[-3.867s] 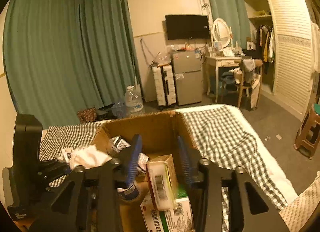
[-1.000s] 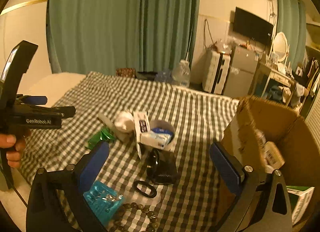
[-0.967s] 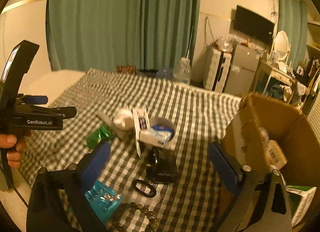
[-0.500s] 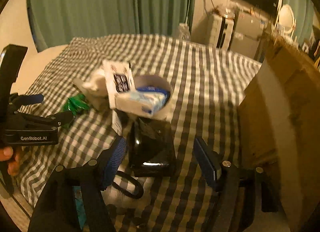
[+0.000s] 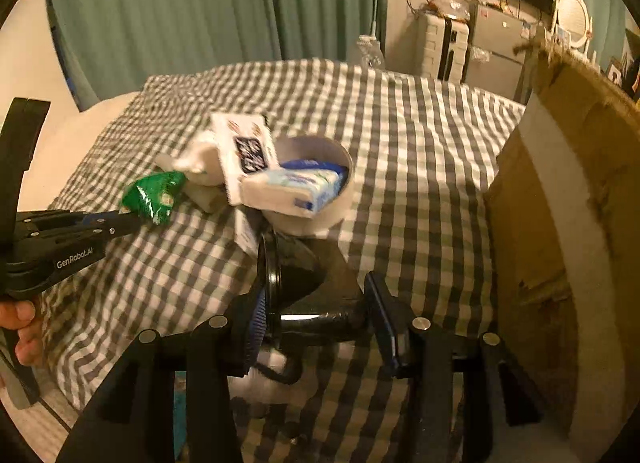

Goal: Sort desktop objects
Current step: 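Grasp the green snack bag with left tool while right tool grasps black plastic object, then carry the green bag with left tool while right tool carries black object to box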

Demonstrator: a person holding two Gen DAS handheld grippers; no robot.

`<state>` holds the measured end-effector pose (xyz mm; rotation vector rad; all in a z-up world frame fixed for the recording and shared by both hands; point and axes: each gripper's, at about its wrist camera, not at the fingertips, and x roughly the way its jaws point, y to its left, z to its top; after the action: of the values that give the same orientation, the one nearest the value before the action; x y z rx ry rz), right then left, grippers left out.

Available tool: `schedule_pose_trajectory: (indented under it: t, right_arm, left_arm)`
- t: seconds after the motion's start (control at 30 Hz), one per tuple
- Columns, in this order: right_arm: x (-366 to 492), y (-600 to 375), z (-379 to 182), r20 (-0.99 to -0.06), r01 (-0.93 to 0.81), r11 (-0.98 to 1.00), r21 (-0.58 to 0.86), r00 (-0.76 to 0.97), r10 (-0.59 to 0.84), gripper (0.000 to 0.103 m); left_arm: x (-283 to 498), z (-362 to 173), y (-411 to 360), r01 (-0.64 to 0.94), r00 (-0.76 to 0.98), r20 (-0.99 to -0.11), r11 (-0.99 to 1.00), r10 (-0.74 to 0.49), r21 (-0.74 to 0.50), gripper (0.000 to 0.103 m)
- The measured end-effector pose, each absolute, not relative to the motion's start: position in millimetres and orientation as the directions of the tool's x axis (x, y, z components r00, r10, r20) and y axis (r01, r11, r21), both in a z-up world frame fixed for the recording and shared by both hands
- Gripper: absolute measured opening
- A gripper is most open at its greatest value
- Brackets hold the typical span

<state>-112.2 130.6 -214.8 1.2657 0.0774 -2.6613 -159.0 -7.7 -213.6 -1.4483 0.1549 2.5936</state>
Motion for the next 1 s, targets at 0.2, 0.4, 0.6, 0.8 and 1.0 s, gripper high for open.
schedule_pose_trajectory:
  t: [0.2, 0.4, 0.6, 0.8, 1.0]
  right_arm:
    - [-96, 118, -194, -0.749, 0.221, -0.975, 0.008, -0.645, -0.153, 0.046]
    - [-76, 126, -165, -0.702, 0.203, -0.979, 0.032, -0.693, -0.167, 0.046]
    - [-61, 133, -135, -0.652, 0.185, -0.981, 0.06, -0.737, -0.179, 0.046]
    - [-46, 138, -112, -0.605, 0.175, -0.981, 0.079, -0.774, -0.187, 0.046]
    - [-33, 141, -81, -0.541, 0.175, -0.981, 0.09, -0.818, -0.195, 0.046]
  left_arm:
    - [-143, -191, -11, -0.194, -0.545, -0.829, -0.981, 0.128, -0.024, 0.006]
    - [-130, -171, -21, -0.201, -0.573, -0.804, -0.978, 0.158, -0.05, 0.001]
    - [-113, -146, -20, -0.226, -0.613, -0.768, -0.973, 0.184, -0.052, 0.0]
    - [-107, -135, -27, -0.227, -0.638, -0.744, -0.972, 0.2, -0.067, 0.0]
    - [-93, -107, -26, -0.236, -0.687, -0.693, -0.969, 0.22, -0.074, 0.0]
